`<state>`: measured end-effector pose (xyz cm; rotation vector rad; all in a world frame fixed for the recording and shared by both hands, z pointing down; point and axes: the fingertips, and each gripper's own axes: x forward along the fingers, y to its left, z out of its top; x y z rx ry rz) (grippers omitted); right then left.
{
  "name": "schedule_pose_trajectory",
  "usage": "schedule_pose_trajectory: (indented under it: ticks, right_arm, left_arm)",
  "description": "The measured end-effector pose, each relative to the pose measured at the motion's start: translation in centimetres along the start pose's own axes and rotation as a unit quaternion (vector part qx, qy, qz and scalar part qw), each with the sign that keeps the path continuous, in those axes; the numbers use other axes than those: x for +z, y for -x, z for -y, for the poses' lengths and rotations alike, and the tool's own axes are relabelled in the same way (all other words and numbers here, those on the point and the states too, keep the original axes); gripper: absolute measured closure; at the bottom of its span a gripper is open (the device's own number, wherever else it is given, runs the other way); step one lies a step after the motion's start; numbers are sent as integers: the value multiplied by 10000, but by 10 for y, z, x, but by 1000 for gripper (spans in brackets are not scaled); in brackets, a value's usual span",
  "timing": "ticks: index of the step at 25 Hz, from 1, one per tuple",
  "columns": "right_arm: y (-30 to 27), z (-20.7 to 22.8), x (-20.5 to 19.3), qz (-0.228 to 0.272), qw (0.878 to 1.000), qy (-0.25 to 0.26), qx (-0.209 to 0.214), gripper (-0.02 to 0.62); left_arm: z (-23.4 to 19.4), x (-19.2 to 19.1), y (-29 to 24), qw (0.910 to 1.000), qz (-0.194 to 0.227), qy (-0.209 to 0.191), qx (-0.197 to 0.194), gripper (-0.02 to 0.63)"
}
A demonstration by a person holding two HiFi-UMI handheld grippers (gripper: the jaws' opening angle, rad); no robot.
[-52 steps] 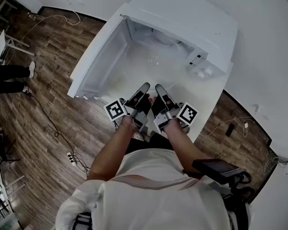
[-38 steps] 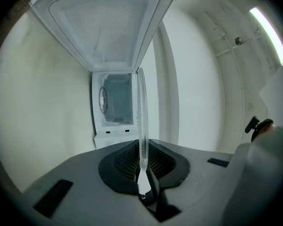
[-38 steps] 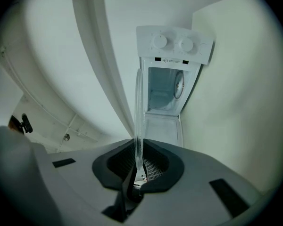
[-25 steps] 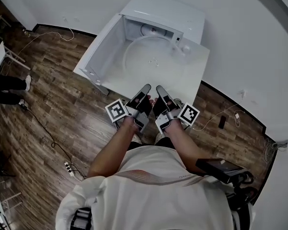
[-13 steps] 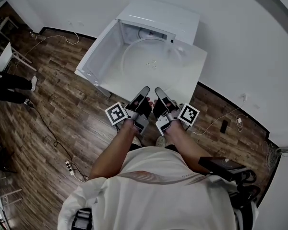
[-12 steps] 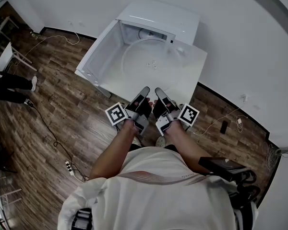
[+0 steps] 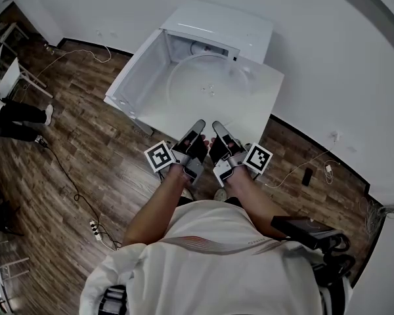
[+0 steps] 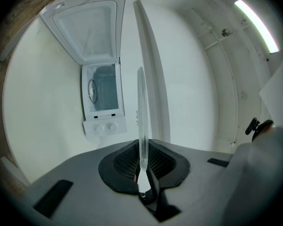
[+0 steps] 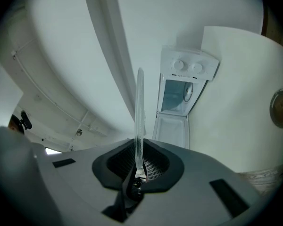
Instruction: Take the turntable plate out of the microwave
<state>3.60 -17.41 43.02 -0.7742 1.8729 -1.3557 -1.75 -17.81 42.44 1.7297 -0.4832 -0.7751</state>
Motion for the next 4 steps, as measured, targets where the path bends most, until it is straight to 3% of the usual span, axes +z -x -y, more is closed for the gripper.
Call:
schedule_pose_trajectory:
  ticks: [4]
  right_arm:
    - [1,2,0,4,10000,27,-32,557]
  left_arm:
    - [-1,-1,0,10000,-9,42,6,558]
